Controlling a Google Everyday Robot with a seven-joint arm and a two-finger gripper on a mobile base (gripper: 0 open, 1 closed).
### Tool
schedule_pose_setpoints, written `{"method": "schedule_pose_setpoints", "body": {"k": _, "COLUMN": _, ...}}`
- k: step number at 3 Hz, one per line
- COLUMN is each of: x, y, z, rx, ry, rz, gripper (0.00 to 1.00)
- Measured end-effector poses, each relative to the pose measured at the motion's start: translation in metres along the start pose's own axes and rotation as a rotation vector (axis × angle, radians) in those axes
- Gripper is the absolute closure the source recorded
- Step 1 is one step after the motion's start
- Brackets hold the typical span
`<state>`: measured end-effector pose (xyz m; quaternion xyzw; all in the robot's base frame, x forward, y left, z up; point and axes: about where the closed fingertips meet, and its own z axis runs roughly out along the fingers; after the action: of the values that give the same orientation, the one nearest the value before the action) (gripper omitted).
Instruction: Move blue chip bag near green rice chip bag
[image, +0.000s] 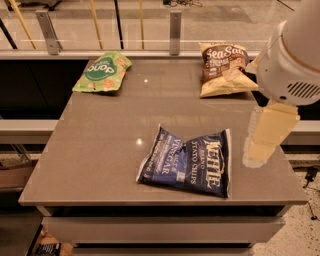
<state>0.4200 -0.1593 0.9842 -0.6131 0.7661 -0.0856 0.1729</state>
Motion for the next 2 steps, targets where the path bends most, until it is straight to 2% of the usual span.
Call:
{"method": "schedule_pose_setpoints", "body": {"k": 1, "x": -0.009, "y": 0.006, "z": 0.027, "rx": -0.069, "ry": 0.038, "rz": -0.041, "gripper": 0.00}}
{"method": "schedule_pose_setpoints", "body": {"k": 2, "x": -0.021, "y": 0.011, "z": 0.060, "rx": -0.162, "ry": 0.035, "rz": -0.079, "gripper": 0.00}}
